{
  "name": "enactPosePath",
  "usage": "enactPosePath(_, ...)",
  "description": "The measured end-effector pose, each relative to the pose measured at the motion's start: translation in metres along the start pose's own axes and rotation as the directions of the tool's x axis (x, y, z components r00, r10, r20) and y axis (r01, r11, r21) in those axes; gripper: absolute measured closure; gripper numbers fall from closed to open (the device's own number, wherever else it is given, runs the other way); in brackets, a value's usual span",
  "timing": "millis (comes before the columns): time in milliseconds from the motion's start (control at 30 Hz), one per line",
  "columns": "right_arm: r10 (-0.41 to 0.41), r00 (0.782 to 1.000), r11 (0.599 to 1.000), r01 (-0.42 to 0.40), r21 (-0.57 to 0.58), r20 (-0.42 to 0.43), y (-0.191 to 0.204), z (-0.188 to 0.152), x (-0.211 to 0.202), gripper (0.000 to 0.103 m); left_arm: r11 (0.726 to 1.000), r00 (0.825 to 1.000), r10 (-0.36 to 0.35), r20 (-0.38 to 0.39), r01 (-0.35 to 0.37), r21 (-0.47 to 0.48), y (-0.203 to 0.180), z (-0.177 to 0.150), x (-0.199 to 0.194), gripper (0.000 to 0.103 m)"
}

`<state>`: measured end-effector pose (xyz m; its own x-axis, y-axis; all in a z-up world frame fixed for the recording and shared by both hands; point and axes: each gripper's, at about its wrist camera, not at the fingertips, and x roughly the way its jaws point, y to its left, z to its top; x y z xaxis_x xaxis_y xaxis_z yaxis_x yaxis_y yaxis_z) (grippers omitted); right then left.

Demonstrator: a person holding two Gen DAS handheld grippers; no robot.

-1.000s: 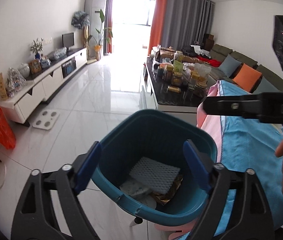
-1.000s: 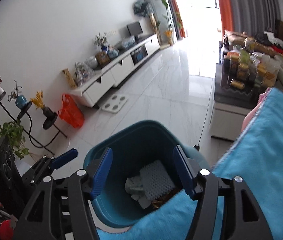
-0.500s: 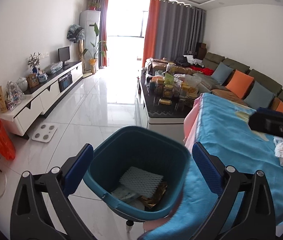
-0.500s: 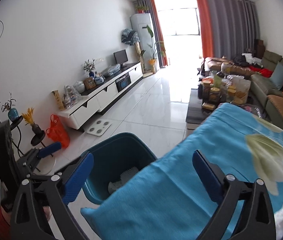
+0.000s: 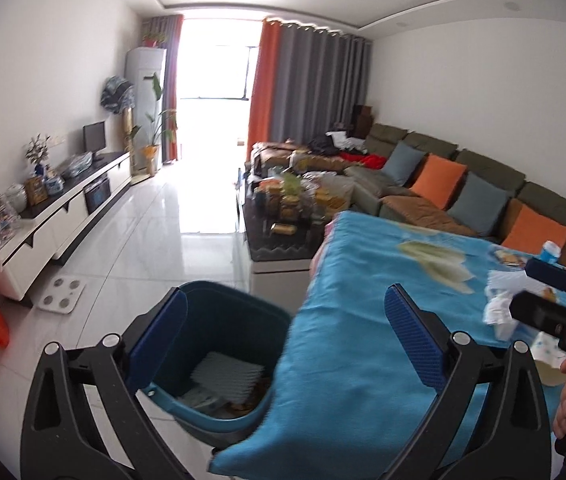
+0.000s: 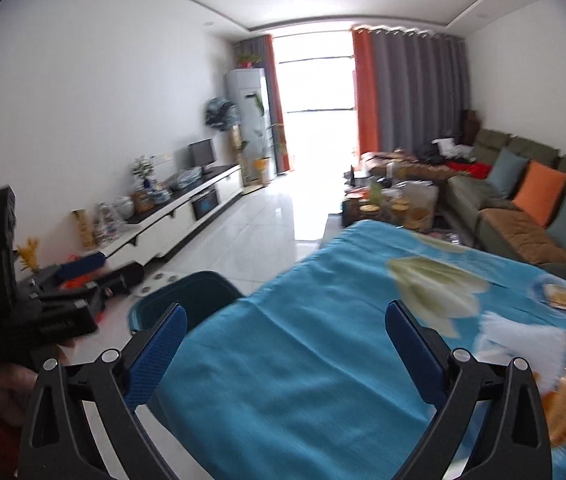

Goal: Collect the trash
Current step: 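Move both tools back over the trash on the table, then grasp the white tissue with the left tool while the right tool grasps another foam net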

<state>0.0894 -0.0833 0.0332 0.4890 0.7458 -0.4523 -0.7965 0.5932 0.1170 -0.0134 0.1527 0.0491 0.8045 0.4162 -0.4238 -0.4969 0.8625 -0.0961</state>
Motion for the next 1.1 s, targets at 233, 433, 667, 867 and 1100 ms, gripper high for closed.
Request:
enactPosePath(233, -0.121, 0.992, 0.992, 0.120, 0.032, 0.031, -0.021, -0.023, -0.044, 0.007, 0.994, 0.994, -0.106, 0.026, 0.105, 0.040, -0.034, -0.004, -0.018, 0.006)
enactPosePath(433, -0.230, 0.971, 0.971, 0.226, 0.072, 0.057, -0.042, -0.045, -0.082, 0.007, 0.979, 0.978, -0.199, 0.066, 0.196, 0.051, -0.059, -0.013, -0.033, 0.006)
enactPosePath(667, -0.333, 0.941, 0.936, 0.321, 0.143, 0.066, -0.062, -0.076, -0.119, 0.007, 0.952, 0.951, -0.301, 0.071, 0.294, 0.089, -0.099, -0.030, -0.042, 0.006)
enactPosePath(867, -0.391, 0.919, 0.904, 0.374, 0.206, 0.044, -0.077, -0.098, -0.139, 0.007, 0.925, 0.932, -0.363, 0.025, 0.357, 0.131, -0.125, -0.043, -0.039, 0.006)
enactPosePath(1100, -0.429, 0.902, 0.878, 0.408, 0.250, 0.035, -0.091, -0.106, -0.149, 0.007, 0.910, 0.920, -0.391, -0.008, 0.388, 0.147, -0.137, -0.050, -0.034, 0.006)
